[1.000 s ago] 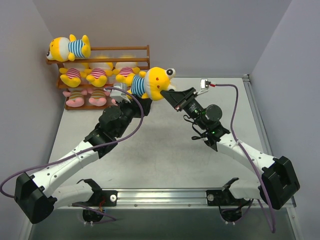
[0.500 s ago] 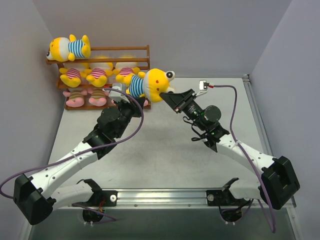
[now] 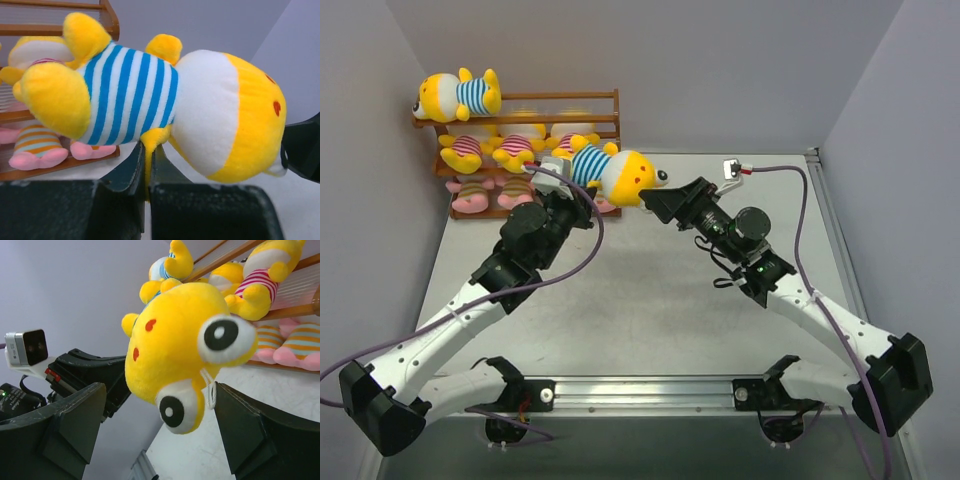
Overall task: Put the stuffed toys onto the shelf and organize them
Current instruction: Pass the stuffed toy from the right arm to the left, then place the stuffed toy onto shelf
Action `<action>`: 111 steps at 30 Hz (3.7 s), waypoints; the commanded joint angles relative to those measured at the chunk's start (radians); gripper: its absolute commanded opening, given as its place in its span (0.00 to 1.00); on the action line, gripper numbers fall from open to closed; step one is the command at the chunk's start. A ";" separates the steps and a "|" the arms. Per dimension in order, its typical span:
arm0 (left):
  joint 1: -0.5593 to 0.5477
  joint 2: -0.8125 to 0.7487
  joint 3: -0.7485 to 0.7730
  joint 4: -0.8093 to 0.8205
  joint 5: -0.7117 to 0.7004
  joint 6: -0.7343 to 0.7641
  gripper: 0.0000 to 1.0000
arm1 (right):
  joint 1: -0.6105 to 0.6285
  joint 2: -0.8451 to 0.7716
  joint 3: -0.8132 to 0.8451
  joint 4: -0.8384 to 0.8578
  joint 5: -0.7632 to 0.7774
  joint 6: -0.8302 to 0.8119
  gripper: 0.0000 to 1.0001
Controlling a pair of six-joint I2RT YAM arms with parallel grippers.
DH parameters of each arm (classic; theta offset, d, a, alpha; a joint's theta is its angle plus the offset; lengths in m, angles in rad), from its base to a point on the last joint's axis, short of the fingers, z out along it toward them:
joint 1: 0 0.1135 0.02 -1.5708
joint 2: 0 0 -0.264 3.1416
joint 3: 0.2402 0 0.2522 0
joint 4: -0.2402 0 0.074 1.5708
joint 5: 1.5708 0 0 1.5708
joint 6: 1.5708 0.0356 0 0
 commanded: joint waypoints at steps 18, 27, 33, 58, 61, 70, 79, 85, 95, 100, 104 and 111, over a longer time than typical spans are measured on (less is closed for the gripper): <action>0.244 0.146 0.410 -0.154 0.133 -0.066 0.02 | -0.009 -0.336 0.151 -0.590 0.301 -0.479 0.96; 0.316 0.255 0.522 -0.136 0.023 -0.193 0.02 | -0.011 -0.383 0.136 -0.660 0.320 -0.528 0.96; 0.330 0.320 0.556 -0.053 -0.089 -0.251 0.02 | -0.014 -0.396 0.137 -0.693 0.318 -0.562 0.96; 0.344 0.640 0.676 0.197 -0.336 -0.334 0.02 | -0.026 -0.373 0.095 -0.725 0.248 -0.614 0.97; 0.344 0.672 0.686 0.203 -0.349 -0.345 0.02 | -0.031 -0.368 0.088 -0.722 0.248 -0.613 0.97; 0.342 0.752 0.691 0.240 -0.391 -0.348 0.02 | -0.040 -0.366 0.082 -0.731 0.251 -0.614 0.96; 0.342 0.801 0.703 0.255 -0.415 -0.351 0.02 | -0.047 -0.365 0.078 -0.740 0.248 -0.614 0.96; 0.342 0.807 0.705 0.260 -0.430 -0.341 0.02 | -0.052 -0.365 0.076 -0.739 0.246 -0.614 0.96; 0.337 0.811 0.703 0.263 -0.416 -0.344 0.10 | -0.057 -0.363 0.073 -0.742 0.248 -0.614 0.96; 0.336 0.804 0.683 0.268 -0.408 -0.338 0.17 | -0.058 -0.362 0.072 -0.739 0.248 -0.616 0.96; 0.333 0.792 0.667 0.278 -0.404 -0.330 0.21 | -0.058 -0.363 0.075 -0.734 0.248 -0.614 0.96; 0.330 0.776 0.645 0.283 -0.402 -0.325 0.31 | -0.060 -0.366 0.072 -0.739 0.216 -0.610 0.95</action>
